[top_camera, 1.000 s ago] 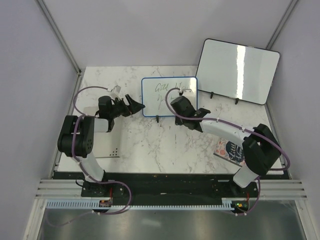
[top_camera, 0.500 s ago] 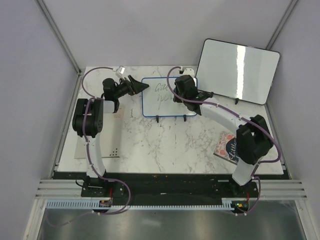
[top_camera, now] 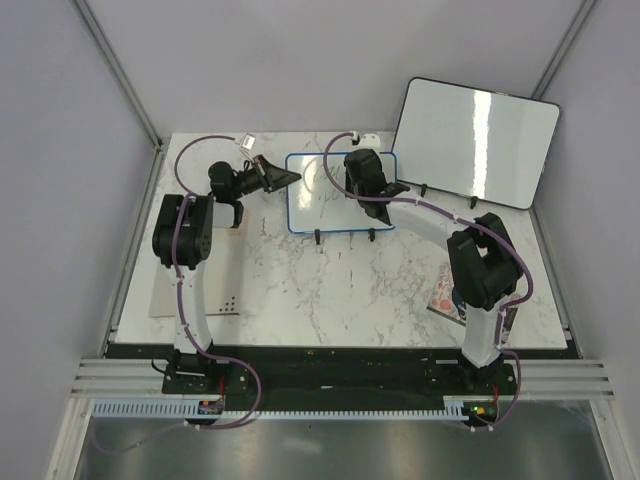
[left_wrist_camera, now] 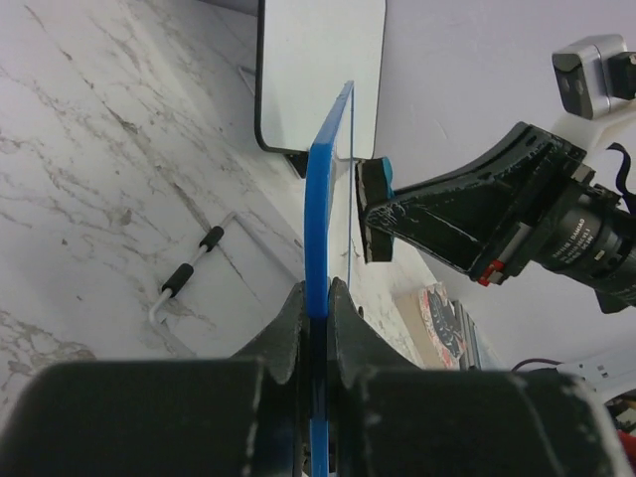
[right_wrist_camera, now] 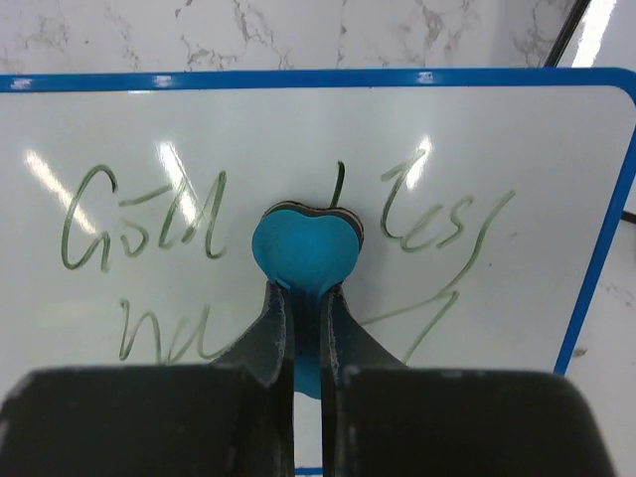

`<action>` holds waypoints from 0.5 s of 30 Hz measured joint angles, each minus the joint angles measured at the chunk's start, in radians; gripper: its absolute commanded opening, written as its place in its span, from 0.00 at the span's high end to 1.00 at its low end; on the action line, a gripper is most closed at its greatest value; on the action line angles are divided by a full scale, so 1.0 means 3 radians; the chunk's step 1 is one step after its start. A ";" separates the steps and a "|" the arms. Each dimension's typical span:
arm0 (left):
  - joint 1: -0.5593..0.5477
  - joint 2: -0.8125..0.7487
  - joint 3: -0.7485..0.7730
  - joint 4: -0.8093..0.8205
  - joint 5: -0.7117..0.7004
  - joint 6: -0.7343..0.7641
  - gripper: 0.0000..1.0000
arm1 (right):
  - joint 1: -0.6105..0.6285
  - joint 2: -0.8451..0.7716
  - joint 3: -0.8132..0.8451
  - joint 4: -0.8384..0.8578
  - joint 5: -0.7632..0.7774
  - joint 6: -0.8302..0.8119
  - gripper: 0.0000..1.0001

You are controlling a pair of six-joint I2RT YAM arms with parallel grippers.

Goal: Erase the whiteboard

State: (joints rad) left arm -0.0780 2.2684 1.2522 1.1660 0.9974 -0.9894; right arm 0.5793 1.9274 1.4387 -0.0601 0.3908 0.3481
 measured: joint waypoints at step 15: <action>-0.0001 0.0004 -0.0094 0.0154 -0.0031 -0.0123 0.98 | 0.0254 0.0202 -0.0161 0.0715 0.0230 -0.0309 1.00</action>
State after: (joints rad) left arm -0.0784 2.2696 1.2240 1.2121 0.9882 -1.0264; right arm 0.6556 1.9881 1.3903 0.1543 0.4599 0.2554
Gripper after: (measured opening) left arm 0.062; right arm 0.067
